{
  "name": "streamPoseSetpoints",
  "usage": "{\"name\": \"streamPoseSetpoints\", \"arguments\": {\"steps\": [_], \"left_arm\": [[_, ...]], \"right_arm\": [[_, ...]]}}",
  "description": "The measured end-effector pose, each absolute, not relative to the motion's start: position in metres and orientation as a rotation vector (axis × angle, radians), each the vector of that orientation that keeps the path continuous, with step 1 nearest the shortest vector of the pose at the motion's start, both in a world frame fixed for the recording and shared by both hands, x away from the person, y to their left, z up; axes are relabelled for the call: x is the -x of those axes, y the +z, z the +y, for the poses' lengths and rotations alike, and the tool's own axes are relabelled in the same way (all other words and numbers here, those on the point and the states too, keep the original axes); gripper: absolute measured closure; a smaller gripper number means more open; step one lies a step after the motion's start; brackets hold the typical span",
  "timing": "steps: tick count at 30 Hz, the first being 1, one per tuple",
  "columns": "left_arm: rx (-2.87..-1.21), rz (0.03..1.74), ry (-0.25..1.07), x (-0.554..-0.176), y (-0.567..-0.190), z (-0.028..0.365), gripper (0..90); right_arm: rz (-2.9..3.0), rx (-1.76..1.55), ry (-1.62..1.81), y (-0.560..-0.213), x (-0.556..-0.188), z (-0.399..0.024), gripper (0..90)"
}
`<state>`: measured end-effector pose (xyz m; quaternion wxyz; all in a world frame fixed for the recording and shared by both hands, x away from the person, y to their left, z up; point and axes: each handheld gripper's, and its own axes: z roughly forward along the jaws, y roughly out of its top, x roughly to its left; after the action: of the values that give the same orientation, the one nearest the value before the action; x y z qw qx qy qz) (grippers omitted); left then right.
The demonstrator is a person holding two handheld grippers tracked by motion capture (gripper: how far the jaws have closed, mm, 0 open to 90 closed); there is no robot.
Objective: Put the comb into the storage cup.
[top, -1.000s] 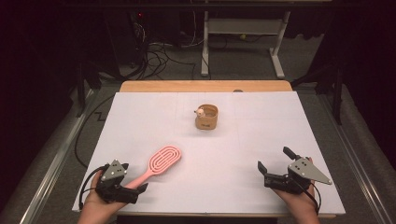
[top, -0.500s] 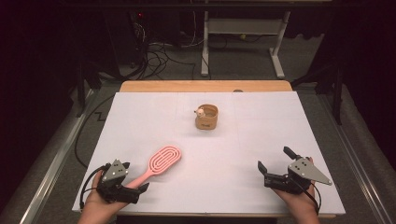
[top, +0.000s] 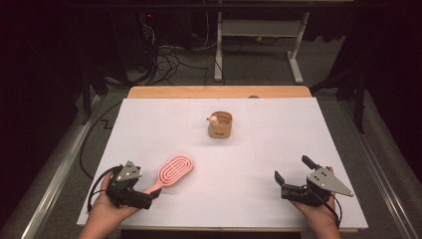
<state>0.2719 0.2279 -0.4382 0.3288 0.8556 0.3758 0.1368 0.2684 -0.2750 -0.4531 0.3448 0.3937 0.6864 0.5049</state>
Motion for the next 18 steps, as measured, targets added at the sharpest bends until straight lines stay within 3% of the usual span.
{"name": "streamPoseSetpoints", "arguments": {"steps": [18], "left_arm": [[-2.353, 0.993, 0.259, -0.306, -0.437, 0.195, 0.0]], "right_arm": [[1.770, -1.036, 1.339, -0.451, -0.269, -0.275, 0.5]]}}
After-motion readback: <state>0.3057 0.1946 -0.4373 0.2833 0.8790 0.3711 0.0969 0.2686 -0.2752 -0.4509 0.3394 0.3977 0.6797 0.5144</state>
